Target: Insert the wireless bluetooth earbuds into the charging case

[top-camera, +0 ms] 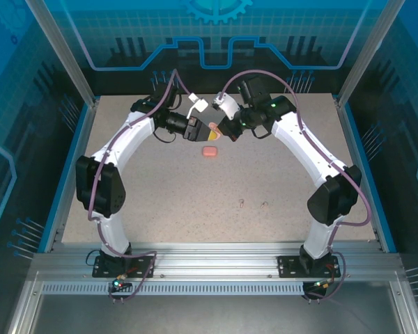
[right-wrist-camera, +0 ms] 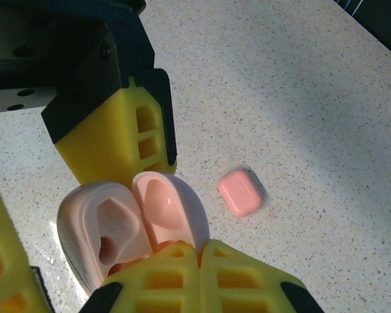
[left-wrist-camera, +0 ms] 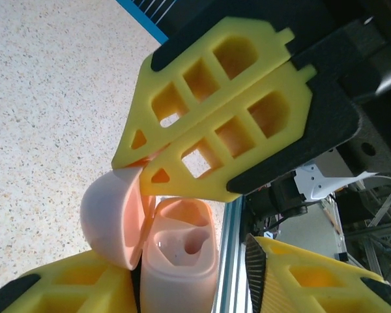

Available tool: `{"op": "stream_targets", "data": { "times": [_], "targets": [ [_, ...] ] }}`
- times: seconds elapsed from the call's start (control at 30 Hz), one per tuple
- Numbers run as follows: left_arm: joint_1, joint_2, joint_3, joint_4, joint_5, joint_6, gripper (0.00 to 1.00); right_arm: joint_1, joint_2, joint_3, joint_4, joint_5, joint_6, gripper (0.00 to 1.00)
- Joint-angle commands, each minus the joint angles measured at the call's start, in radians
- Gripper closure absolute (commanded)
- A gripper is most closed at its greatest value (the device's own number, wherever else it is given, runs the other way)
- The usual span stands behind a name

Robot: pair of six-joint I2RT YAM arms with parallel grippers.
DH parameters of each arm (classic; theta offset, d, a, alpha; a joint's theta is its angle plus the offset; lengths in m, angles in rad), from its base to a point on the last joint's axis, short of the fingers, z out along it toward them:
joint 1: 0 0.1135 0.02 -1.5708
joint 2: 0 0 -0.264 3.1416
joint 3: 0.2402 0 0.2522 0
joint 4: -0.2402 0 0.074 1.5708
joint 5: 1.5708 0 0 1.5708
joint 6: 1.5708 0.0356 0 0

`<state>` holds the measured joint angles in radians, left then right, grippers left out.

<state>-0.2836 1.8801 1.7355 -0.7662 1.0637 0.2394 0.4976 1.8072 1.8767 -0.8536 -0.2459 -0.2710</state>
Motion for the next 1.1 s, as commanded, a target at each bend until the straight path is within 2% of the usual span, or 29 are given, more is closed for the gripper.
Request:
{"op": "stream_targets", "data": {
  "times": [0.0,0.37,0.67,1.07],
  "targets": [
    [-0.008,0.011,0.034,-0.039,0.038,0.03,0.59,0.012,0.009,0.038,-0.018,0.005,-0.015,1.0],
    [-0.009,0.007,0.034,-0.02,0.04,0.021,0.7,0.013,0.013,0.045,-0.022,0.002,-0.013,1.0],
    [-0.007,-0.002,0.034,0.028,0.041,-0.01,0.61,0.012,0.003,0.033,-0.025,0.008,-0.016,1.0],
    [0.003,-0.013,0.013,0.059,0.041,-0.027,0.65,0.012,0.001,0.027,-0.025,0.016,-0.018,1.0]
  ]
}}
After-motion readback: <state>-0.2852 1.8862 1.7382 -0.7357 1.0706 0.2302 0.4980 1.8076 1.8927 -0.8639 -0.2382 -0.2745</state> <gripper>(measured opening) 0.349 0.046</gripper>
